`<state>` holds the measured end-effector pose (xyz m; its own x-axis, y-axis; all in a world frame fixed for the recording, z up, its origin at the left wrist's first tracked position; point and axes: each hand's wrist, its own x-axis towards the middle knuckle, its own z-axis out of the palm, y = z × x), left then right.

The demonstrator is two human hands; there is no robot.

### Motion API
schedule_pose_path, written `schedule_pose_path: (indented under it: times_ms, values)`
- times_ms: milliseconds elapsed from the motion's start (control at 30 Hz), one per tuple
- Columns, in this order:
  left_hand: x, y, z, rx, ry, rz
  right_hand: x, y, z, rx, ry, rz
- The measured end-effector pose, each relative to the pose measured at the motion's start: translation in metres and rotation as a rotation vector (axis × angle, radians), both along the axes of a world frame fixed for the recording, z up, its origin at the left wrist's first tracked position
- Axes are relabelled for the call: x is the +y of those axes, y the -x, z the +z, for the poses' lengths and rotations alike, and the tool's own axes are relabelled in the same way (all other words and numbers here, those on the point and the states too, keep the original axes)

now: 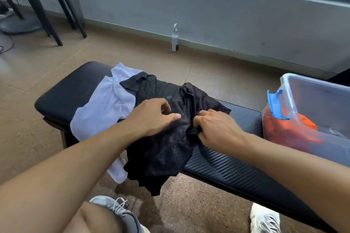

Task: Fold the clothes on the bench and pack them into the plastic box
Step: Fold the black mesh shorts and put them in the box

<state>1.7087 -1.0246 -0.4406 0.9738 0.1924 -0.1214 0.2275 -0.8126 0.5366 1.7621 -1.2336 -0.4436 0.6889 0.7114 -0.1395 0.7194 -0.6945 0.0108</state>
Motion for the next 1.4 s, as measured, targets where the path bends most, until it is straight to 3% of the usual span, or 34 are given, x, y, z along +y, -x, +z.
schedule_pose_path:
  times_ms: [133, 267, 400, 633, 900, 1000, 1100, 1200, 1267, 1400]
  values:
    - [-0.022, -0.004, -0.011, 0.035, -0.037, -0.122, -0.024, -0.006, 0.004, -0.053, 0.082, 0.071]
    - [-0.039, -0.013, -0.014, -0.030, -0.069, -0.136, -0.028, -0.015, 0.020, -0.154, 0.192, -0.194]
    - [-0.058, -0.019, -0.014, -0.011, -0.114, -0.195, -0.044, -0.021, 0.022, -0.064, 0.377, -0.395]
    - [-0.082, -0.035, -0.010, -0.068, -0.126, -0.294, -0.056, -0.017, 0.007, -0.056, 0.337, -0.508]
    - [-0.081, -0.045, -0.021, -0.016, -0.294, -0.321, -0.073, -0.020, 0.006, 0.050, 0.463, -0.626]
    - [-0.076, -0.046, -0.021, -0.079, -0.264, -0.362, -0.070, -0.021, 0.003, 0.015, 0.235, -0.527]
    - [-0.073, -0.045, -0.010, -0.042, -0.005, -0.370, -0.056, -0.030, -0.001, 0.198, -0.095, -0.536]
    - [-0.068, -0.040, 0.003, -0.040, 0.317, -0.328, -0.046, -0.032, -0.002, 0.270, -0.144, -0.483]
    - [-0.061, -0.037, 0.007, -0.133, 0.347, -0.255, -0.040, -0.031, -0.002, 0.189, -0.249, -0.466]
    - [-0.050, -0.034, 0.009, -0.256, 0.310, -0.114, -0.029, -0.034, 0.017, 0.385, -0.901, -0.615]
